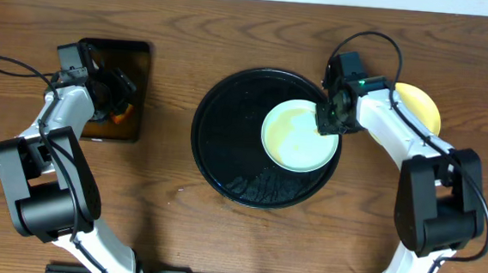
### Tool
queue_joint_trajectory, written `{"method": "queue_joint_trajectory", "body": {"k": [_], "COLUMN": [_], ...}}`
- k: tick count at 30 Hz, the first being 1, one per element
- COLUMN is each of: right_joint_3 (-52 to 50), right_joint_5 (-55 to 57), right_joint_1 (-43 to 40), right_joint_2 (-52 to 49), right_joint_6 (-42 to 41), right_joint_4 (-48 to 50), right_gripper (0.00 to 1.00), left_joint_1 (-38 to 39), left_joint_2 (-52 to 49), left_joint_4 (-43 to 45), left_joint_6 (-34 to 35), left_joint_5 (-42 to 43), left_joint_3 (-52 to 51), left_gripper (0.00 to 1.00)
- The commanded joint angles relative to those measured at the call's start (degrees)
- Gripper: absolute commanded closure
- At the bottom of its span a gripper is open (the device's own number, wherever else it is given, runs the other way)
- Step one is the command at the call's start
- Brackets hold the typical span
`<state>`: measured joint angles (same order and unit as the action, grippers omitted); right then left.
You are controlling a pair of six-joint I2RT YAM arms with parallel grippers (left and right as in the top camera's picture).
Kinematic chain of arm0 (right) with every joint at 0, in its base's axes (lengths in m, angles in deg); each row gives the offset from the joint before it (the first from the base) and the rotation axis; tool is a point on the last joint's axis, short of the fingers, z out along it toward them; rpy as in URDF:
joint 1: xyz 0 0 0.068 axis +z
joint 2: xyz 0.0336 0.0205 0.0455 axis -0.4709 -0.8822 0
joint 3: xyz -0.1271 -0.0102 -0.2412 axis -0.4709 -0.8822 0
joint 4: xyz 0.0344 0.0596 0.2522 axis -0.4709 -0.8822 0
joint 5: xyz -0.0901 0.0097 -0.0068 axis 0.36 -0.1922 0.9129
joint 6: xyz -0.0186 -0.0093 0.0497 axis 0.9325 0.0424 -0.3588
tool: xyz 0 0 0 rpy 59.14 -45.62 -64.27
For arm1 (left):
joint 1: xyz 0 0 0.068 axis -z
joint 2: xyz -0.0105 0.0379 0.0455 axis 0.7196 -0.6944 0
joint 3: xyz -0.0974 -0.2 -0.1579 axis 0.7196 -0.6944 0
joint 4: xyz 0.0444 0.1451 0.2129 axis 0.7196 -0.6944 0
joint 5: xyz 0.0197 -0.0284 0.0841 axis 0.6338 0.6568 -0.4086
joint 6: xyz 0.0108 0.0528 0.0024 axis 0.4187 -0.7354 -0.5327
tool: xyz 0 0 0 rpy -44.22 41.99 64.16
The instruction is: Clean dirty plates on tray and stack at the side
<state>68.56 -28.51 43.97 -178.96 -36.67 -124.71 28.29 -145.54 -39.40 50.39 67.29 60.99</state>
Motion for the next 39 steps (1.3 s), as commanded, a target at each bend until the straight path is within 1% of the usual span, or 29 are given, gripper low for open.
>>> {"method": "queue_joint_trajectory", "body": {"k": [1, 8, 9, 12, 16, 21, 25, 29, 30, 31, 33, 36, 39], "right_joint_3": [0.7, 0.7, 0.7, 0.6, -0.1, -3.0, -4.7, -7.5, -7.6, -7.6, -7.6, -7.3, -5.8], "right_joint_5": [-0.2, -0.2, -0.5, -3.5, -6.0, -6.0, -5.9, -5.7, -5.7, -5.7, -5.7, -5.5, -0.8], "right_joint_1": [0.0, 0.0, 0.0, 0.0, 0.8, 2.6, 3.8, 5.0, 5.1, 5.1, 5.1, 5.1, 5.1], "right_joint_2": [-1.5, -1.5, -1.5, -1.5, -1.6, -1.6, -1.6, -1.6, -1.6, -1.6, -1.6, -1.6, -1.2], "right_joint_6": [0.6, 0.6, 0.6, 0.6, 0.6, -0.3, -2.0, -2.0, -2.0, -2.0, -2.7, -3.6, -5.4], "right_joint_4": [-0.1, -0.4, -0.5, -1.1, -1.2, 1.4, 3.0, 6.0, 6.2, 6.2, 6.3, 6.6, 5.9], "right_gripper": [0.62, 0.61, 0.62, 0.69, 0.69, 0.65, 0.68, 0.7, 0.73, 0.79, 0.99, 0.99, 0.99], "left_joint_1": [0.0, 0.0, 0.0, 0.0, 0.0, 0.0, 0.0, 0.0, 0.0, 0.0, 0.0, 0.0, 0.0], "left_joint_2": [1.3, 1.3, 1.3, 1.3, 1.3, 1.3, 1.3, 1.3, 1.3, 1.3, 1.3, 1.3, 1.3], "left_joint_4": [0.1, 0.1, 0.1, 0.1, 0.1, 0.1, 0.1, 0.1, 0.1, 0.1, 0.1, 0.1, 0.1], "left_joint_6": [0.1, 0.1, 0.1, 0.1, 0.1, 0.1, 0.1, 0.1, 0.1, 0.1, 0.1, 0.1, 0.1], "left_joint_5": [0.3, 0.3, 0.3, 0.3, 0.3, 0.3, 0.3, 0.3, 0.3, 0.3, 0.3, 0.3, 0.3], "left_joint_3": [0.5, 0.5, 0.5, 0.5, 0.5, 0.5, 0.5, 0.5, 0.5, 0.5, 0.5, 0.5, 0.5], "left_gripper": [0.19, 0.19, 0.18, 0.19, 0.19, 0.19, 0.19, 0.19, 0.19, 0.19, 0.19, 0.19, 0.19]}}
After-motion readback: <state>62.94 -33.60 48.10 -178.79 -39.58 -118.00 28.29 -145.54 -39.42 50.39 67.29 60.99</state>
